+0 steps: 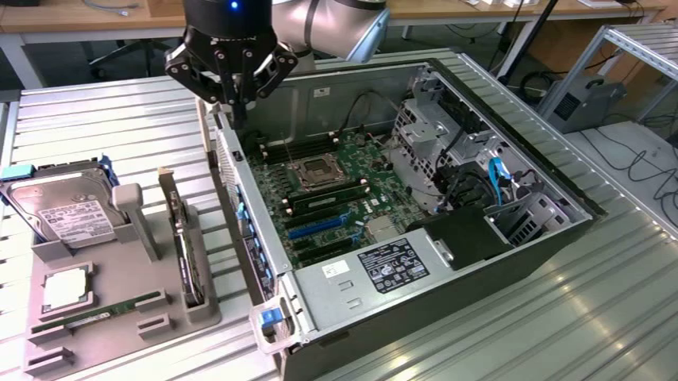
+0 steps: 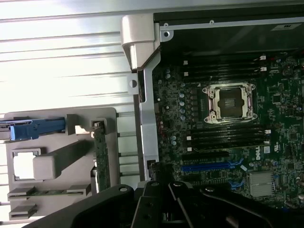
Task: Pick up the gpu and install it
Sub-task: 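Reach for the gpu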
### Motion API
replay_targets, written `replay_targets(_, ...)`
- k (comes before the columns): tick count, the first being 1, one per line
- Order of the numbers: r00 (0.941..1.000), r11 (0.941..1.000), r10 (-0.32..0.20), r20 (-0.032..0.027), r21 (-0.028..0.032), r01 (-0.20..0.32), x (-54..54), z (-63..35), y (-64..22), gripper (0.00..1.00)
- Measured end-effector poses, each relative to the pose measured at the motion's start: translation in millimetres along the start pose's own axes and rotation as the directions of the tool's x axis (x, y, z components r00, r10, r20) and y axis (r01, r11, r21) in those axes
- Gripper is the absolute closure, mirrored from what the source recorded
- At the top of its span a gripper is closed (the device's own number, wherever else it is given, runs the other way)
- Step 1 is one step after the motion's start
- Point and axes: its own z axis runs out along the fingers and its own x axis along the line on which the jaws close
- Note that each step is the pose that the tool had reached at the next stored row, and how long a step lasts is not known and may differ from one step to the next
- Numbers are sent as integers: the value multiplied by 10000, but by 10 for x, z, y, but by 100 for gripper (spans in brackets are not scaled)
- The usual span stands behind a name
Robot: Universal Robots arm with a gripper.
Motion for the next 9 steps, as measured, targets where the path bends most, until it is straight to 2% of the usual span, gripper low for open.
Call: replay_targets(9,10000,10000,0,-1,1,0,38,-1,-3,89)
